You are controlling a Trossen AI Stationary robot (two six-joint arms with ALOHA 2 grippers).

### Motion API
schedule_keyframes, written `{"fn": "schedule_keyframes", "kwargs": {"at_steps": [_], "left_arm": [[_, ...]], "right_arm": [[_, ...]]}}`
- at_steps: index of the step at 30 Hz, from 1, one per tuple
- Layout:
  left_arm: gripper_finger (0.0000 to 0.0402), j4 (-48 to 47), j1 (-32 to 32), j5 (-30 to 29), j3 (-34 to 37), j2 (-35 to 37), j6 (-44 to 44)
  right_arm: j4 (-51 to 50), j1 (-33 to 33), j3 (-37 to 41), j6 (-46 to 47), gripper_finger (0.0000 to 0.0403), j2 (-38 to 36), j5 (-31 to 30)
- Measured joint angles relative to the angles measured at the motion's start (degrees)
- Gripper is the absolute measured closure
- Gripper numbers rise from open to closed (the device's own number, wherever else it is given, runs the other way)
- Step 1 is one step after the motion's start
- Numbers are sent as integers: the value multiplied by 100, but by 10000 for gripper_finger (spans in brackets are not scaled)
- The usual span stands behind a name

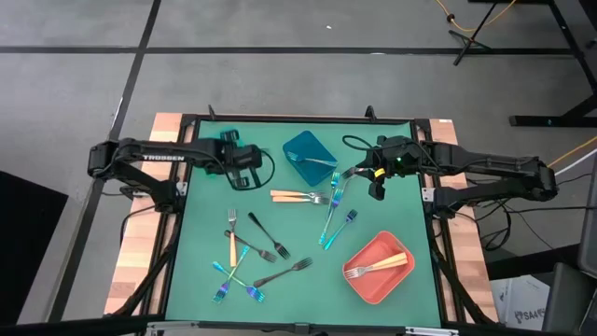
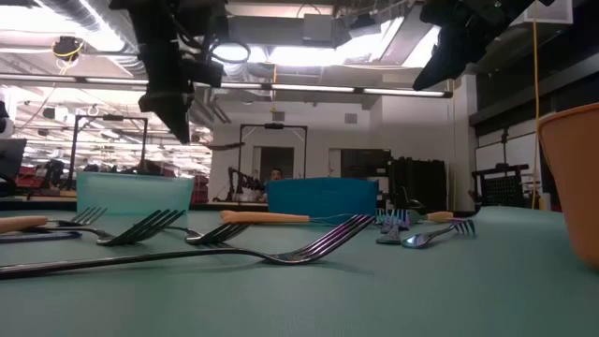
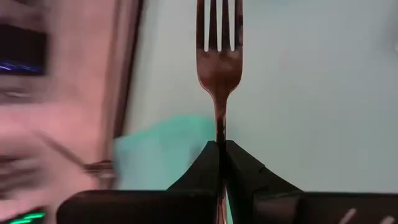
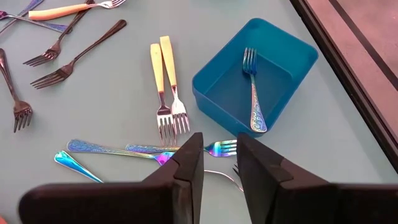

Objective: Sort silverware by color (type)
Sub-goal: Put the black fork into the green bin

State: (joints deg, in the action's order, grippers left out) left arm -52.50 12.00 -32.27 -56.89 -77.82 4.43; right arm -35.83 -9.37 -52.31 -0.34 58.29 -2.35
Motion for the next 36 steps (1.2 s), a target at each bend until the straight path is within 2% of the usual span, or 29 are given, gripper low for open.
{"fn": "schedule_keyframes", "kwargs": {"at_steps": [6, 17, 22, 29, 33, 36], "left_arm": [[397, -283, 322, -663, -60, 0, 658], [397, -1181, 1295, -776, -60, 2, 722], [397, -1309, 1676, -739, -60, 2, 733], [397, -1268, 2111, -264, -40, 4, 968], [397, -1224, 2292, -229, 170, 7, 973], [397, -1106, 2399, 7, 404, 9, 1064]], "right_arm": [[0, 0, 0, 0, 317, 0, 0], [0, 0, 0, 2, 317, 0, 0], [0, 0, 0, 2, 317, 0, 0], [0, 0, 0, 2, 317, 0, 0], [0, 0, 0, 2, 317, 1, 0], [0, 0, 0, 2, 317, 0, 0]]}}
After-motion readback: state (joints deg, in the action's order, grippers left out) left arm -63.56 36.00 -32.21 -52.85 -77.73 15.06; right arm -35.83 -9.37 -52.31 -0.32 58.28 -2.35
